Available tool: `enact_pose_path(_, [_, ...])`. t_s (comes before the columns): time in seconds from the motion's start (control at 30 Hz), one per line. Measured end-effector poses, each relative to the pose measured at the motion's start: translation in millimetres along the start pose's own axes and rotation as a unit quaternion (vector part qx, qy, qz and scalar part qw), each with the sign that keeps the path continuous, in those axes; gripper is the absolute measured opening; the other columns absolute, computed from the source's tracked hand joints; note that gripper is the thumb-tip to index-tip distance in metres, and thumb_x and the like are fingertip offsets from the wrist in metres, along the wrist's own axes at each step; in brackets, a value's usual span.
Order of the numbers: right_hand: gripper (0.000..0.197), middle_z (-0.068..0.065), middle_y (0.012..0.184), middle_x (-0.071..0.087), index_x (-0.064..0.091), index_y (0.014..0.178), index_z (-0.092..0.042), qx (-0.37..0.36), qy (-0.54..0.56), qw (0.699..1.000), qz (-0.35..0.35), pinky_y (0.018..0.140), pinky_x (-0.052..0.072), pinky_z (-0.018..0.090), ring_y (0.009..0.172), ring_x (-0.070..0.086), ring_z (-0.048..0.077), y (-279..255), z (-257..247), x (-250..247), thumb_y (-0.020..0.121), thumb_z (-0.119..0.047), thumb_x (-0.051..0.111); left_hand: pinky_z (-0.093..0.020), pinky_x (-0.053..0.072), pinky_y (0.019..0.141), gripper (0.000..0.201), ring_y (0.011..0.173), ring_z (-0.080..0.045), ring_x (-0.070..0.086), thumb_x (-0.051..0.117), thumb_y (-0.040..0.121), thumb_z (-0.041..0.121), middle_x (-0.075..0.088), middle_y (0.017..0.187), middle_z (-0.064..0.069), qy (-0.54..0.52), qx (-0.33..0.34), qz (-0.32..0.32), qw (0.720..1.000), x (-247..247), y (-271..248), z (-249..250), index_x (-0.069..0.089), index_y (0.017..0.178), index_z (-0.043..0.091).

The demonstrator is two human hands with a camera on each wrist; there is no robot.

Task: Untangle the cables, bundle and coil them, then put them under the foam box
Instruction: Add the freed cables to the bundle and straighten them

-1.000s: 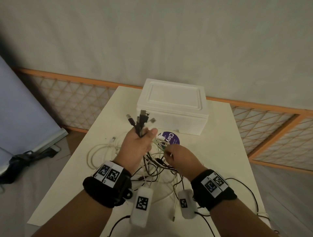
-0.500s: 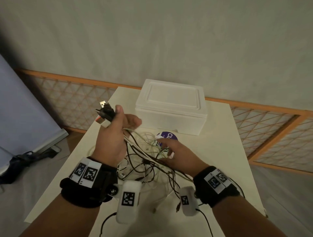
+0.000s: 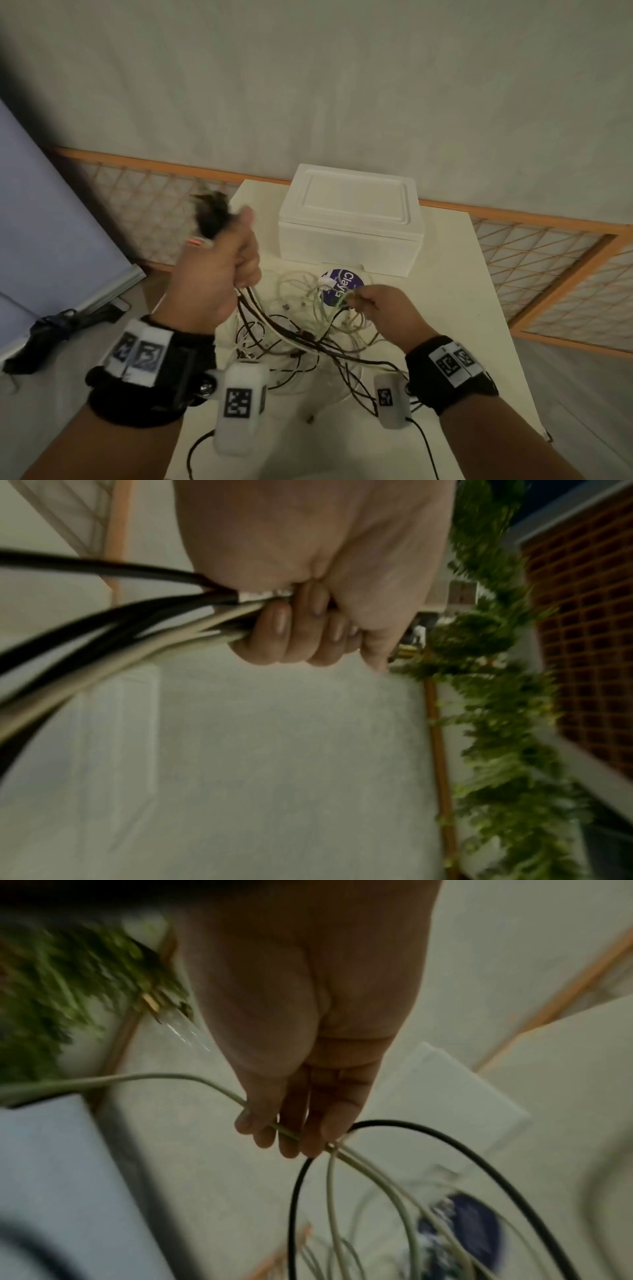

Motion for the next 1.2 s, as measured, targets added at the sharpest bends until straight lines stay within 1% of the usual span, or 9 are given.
enact_pose_path(0.1, [0.018, -0.018, 0.065, 0.053, 0.072, 0.091, -0.008, -0.081, 0.023, 0.996, 0.042, 0.063, 0.037, 0.006, 0.065, 0.054, -0.007, -0.4, -57.9, -30.7, 0.092, -0.019, 0.059, -0.023, 0.036, 0.052, 0.021, 0.049, -0.009, 0.047, 0.074, 0.064, 0.045, 0.057, 0.063, 0.009, 0.204, -0.044, 0.022, 0.978, -0.7, 1.4, -48.7, 0.069, 0.074, 0.027])
enact_pose_path(0.2, [0.028, -0.001, 0.070, 0.059, 0.071, 0.084, -0.007, -0.153, -0.070, 0.985, 0.044, 0.062, 0.044, 0.025, 0.068, 0.057, 0.014, -3.9, -94.6, -30.2, 0.087, -0.024, 0.049, -0.024, 0.047, 0.077, 0.020, 0.087, -0.005, 0.066, 0.075, 0.075, 0.047, 0.073, 0.091, 0.010, 0.321, -0.044, -0.068, 0.944, 32.9, -6.8, -77.9, 0.072, 0.092, 0.037])
enact_pose_path(0.3, [0.025, 0.005, 0.074, 0.063, 0.070, 0.083, -0.009, -0.160, -0.103, 0.980, 0.051, 0.063, 0.048, 0.035, 0.070, 0.058, 0.021, -8.7, -92.7, -24.4, 0.082, -0.024, 0.050, -0.027, 0.047, 0.073, 0.023, 0.077, -0.010, 0.067, 0.067, 0.082, 0.040, 0.073, 0.076, -0.001, 0.383, -0.069, -0.097, 0.916, 42.8, -8.7, -86.4, 0.073, 0.089, 0.019])
enact_pose_path(0.4, [0.021, -0.006, 0.069, 0.058, 0.069, 0.085, -0.012, -0.136, -0.059, 0.987, 0.056, 0.059, 0.039, 0.019, 0.065, 0.051, 0.009, -10.8, -83.2, -26.0, 0.090, -0.028, 0.057, -0.024, 0.041, 0.062, 0.009, 0.056, -0.006, 0.061, 0.067, 0.086, 0.018, 0.071, 0.066, -0.005, 0.384, -0.071, -0.060, 0.919, 28.4, -1.8, -75.4, 0.075, 0.082, 0.016])
enact_pose_path(0.5, [0.020, -0.010, 0.063, 0.050, 0.063, 0.079, -0.013, -0.080, -0.049, 0.995, 0.042, 0.057, 0.035, 0.014, 0.058, 0.047, 0.004, -7.3, -53.7, -17.9, 0.093, -0.026, 0.057, -0.021, 0.033, 0.046, 0.035, 0.043, -0.006, 0.044, 0.062, 0.079, -0.002, 0.073, 0.077, -0.001, 0.334, -0.057, 0.014, 0.941, 5.0, 4.6, -53.6, 0.075, 0.072, 0.030])
enact_pose_path(0.7, [0.012, -0.009, 0.072, 0.060, 0.064, 0.091, -0.014, 0.025, 0.008, 1.000, -0.016, 0.074, 0.053, 0.035, 0.068, 0.058, 0.009, -6.9, -9.7, 8.1, 0.093, -0.021, 0.054, -0.022, 0.029, 0.047, 0.013, 0.047, -0.009, 0.034, 0.067, 0.087, 0.024, 0.047, 0.048, 0.009, 0.147, 0.003, 0.000, 0.989, -1.2, 0.4, -29.5, 0.075, 0.077, 0.018])
enact_pose_path(0.83, [0.013, -0.007, 0.071, 0.064, 0.059, 0.084, -0.014, 0.023, 0.091, 0.995, 0.030, 0.066, 0.055, 0.024, 0.065, 0.062, 0.003, -1.0, -36.6, -10.9, 0.092, -0.008, 0.051, -0.017, 0.035, 0.045, 0.031, 0.049, -0.004, 0.046, 0.079, 0.065, 0.032, 0.064, 0.070, 0.002, 0.051, -0.027, -0.123, 0.991, 26.0, -14.4, -57.1, 0.073, 0.093, 0.020])
enact_pose_path(1.03, [0.009, -0.008, 0.072, 0.065, 0.060, 0.087, -0.018, -0.076, 0.102, 0.987, 0.096, 0.064, 0.052, 0.031, 0.065, 0.062, 0.010, -5.8, -91.4, -44.3, 0.094, -0.019, 0.054, -0.024, 0.051, 0.070, 0.028, 0.075, -0.001, 0.065, 0.079, 0.073, 0.008, 0.071, 0.093, 0.005, 0.273, -0.108, -0.096, 0.951, 19.6, -5.9, -140.0, 0.070, 0.090, 0.028])
enact_pose_path(1.2, [0.030, -0.004, 0.083, 0.070, 0.053, 0.085, -0.036, -0.110, 0.188, 0.962, 0.167, 0.071, 0.056, 0.034, 0.082, 0.067, 0.011, -21.9, -93.2, -74.7, 0.096, -0.008, 0.046, -0.043, 0.050, 0.094, 0.025, 0.094, -0.019, 0.068, 0.076, 0.067, 0.039, 0.074, 0.095, -0.002, 0.363, -0.144, -0.063, 0.918, -21.3, 4.9, -180.5, 0.071, 0.089, 0.029])
Point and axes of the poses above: each hand's wrist, its own y-axis towards the middle knuckle, its own x-axis out of the palm, z = x × y, the point moved 10 cm from there along y, towards the middle knuckle
